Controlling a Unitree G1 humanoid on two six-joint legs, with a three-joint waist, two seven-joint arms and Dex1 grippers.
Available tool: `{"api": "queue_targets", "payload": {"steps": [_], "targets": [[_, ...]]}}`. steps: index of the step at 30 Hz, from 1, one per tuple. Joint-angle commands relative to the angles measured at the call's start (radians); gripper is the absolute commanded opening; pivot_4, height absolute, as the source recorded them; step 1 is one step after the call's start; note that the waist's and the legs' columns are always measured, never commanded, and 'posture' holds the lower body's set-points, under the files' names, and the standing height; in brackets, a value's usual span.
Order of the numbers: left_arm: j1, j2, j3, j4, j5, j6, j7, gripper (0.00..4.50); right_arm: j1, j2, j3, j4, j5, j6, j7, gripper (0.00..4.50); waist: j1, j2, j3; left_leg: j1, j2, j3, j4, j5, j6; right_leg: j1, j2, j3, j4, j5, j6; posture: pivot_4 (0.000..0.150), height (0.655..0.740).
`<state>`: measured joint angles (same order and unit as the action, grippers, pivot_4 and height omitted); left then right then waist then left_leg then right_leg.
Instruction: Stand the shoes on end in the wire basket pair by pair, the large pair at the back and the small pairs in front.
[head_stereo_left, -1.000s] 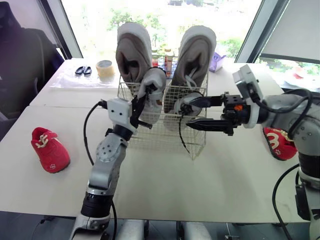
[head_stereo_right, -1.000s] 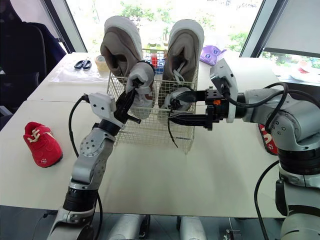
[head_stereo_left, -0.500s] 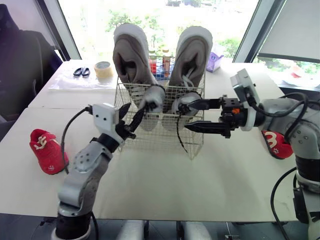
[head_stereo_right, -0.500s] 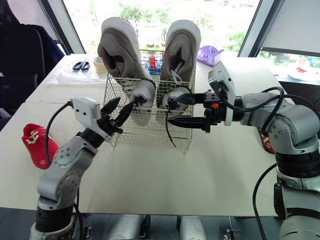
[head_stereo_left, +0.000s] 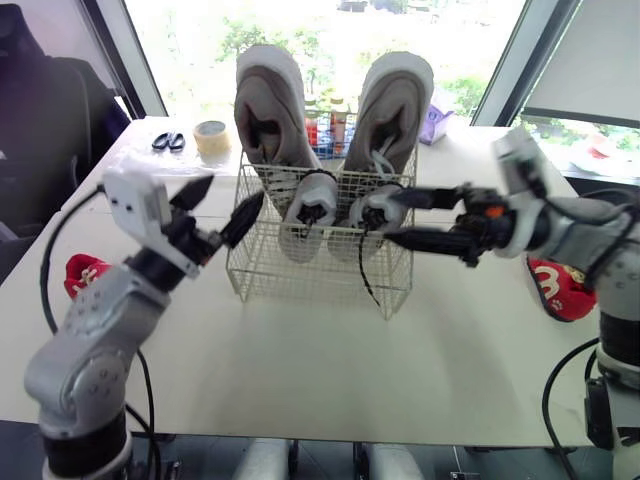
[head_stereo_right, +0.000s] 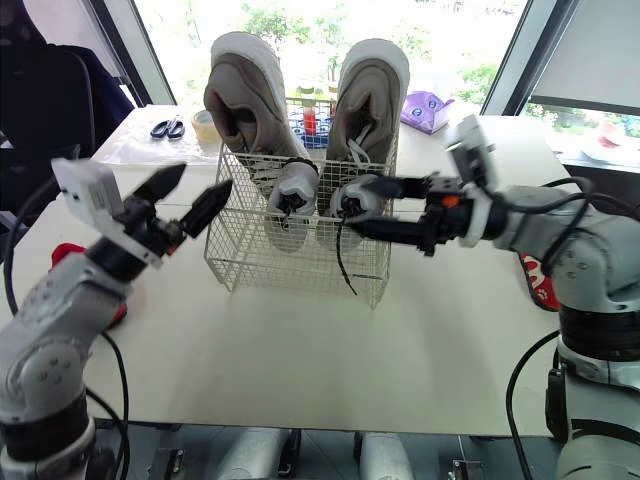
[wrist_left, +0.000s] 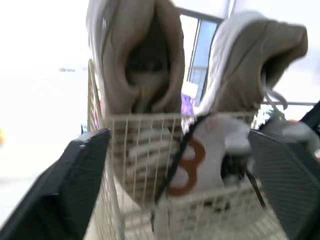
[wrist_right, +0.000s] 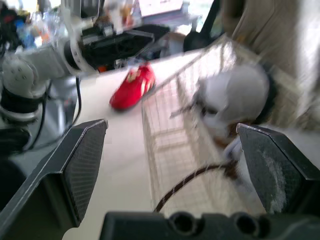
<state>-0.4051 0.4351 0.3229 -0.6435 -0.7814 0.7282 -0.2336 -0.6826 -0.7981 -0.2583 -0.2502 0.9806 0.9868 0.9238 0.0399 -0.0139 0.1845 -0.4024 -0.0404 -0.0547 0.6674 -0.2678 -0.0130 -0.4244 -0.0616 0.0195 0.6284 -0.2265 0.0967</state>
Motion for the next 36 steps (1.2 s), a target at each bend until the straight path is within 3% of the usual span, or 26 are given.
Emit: {"api": "queue_targets", "payload": {"steps": [1,4,5,10,12,14,19,23,28,29,31,33,36], "targets": [[-0.160,0.037,-0.073,0.059,0.057,-0.040,-0.019,4.38,-0.002,0.001,-0.161,-0.036,0.146,0.030,-0.103,4.50,0.000,-0.001,0.000,-0.001,0.000,0.000,0.000,0.000,0.000,0.000,0.000,0.000,0.000,0.000,0.000,0.150,0.7400],[-0.290,0.085,-0.082,0.155,0.052,-0.043,-0.085,4.38,0.017,0.013,-0.254,-0.042,0.258,0.040,-0.204,4.50,-0.009,-0.001,0.000,0.000,0.000,0.001,-0.001,0.000,0.001,0.000,0.000,0.001,-0.001,0.001,0.002,0.150,0.7400],[-0.314,0.147,-0.062,0.210,0.022,-0.027,-0.176,4.38,0.048,0.011,-0.284,-0.042,0.275,0.046,-0.238,4.50,-0.013,-0.001,0.000,0.000,0.000,0.001,-0.001,-0.001,0.001,-0.001,0.001,0.001,-0.001,0.001,0.002,0.150,0.7400],[-0.295,0.353,0.011,0.368,-0.104,0.084,-0.427,4.38,0.162,-0.027,-0.416,0.028,0.399,0.079,-0.341,4.50,-0.038,0.002,0.002,0.000,0.002,0.002,-0.003,-0.001,0.001,-0.002,0.003,0.002,0.001,0.001,0.002,0.150,0.7400],[-0.213,0.438,0.045,0.380,-0.179,0.166,-0.537,4.38,0.223,-0.043,-0.473,0.090,0.339,0.045,-0.398,4.50,-0.047,0.003,0.001,0.000,0.003,0.002,-0.003,-0.001,0.002,-0.002,0.003,0.002,0.000,0.001,0.002,0.150,0.7400],[-0.135,0.493,0.029,0.318,-0.296,0.270,-0.628,4.38,0.277,-0.043,-0.445,0.065,0.121,-0.097,-0.477,4.50,-0.051,0.003,0.001,0.001,0.002,0.003,-0.003,-0.001,0.002,-0.002,0.002,0.003,0.001,0.000,0.003,0.150,0.7400],[-0.126,0.431,-0.069,0.182,-0.348,0.310,-0.535,4.38,0.454,-0.081,-0.377,0.009,-0.159,-0.255,-0.472,4.50,-0.038,0.002,0.002,-0.001,0.001,0.003,0.000,-0.001,0.002,-0.002,0.001,0.003,0.000,-0.001,0.003,0.150,0.7400],[-0.030,0.423,-0.092,0.058,-0.395,0.367,-0.425,4.38,0.640,-0.005,-0.450,-0.036,-0.246,-0.308,-0.520,4.50,-0.032,0.002,0.001,0.000,0.001,0.002,-0.003,-0.001,0.003,-0.002,0.000,0.004,0.000,0.000,0.005,0.150,0.7400],[0.026,0.399,-0.074,-0.037,-0.342,0.293,-0.349,4.38,0.791,0.075,-0.479,-0.017,-0.320,-0.381,-0.508,4.50,-0.030,0.004,0.002,-0.001,0.001,0.003,-0.003,-0.001,0.002,-0.003,0.000,0.005,0.001,-0.001,0.004,0.150,0.7400],[0.040,0.384,-0.052,-0.044,-0.362,0.264,-0.367,4.38,0.808,0.093,-0.479,-0.015,-0.319,-0.386,-0.505,4.50,-0.030,0.004,0.002,0.001,0.001,0.003,-0.003,-0.001,0.002,-0.002,0.001,0.005,0.001,-0.002,0.002,0.150,0.7400],[0.060,0.389,-0.008,-0.001,-0.574,0.289,-0.451,4.38,0.825,0.125,-0.478,0.018,-0.347,-0.425,-0.510,4.50,-0.032,0.003,0.002,0.005,0.001,0.005,-0.003,-0.001,0.002,0.002,0.001,0.006,0.000,-0.003,0.001,0.150,0.7400],[0.076,0.407,0.005,0.013,-0.697,0.303,-0.471,4.38,0.833,0.146,-0.476,0.055,-0.368,-0.459,-0.504,4.50,-0.032,0.004,0.002,0.006,0.002,0.005,-0.003,-0.001,0.002,0.003,0.001,0.005,0.000,-0.005,-0.003,0.150,0.7400],[0.106,0.416,-0.036,-0.054,-0.644,0.277,-0.432,4.38,0.823,0.171,-0.446,0.100,-0.399,-0.486,-0.509,4.50,-0.032,0.004,0.002,0.008,0.002,0.007,-0.003,-0.001,0.002,0.004,0.001,0.006,0.001,-0.005,-0.003,0.150,0.7400]]}}
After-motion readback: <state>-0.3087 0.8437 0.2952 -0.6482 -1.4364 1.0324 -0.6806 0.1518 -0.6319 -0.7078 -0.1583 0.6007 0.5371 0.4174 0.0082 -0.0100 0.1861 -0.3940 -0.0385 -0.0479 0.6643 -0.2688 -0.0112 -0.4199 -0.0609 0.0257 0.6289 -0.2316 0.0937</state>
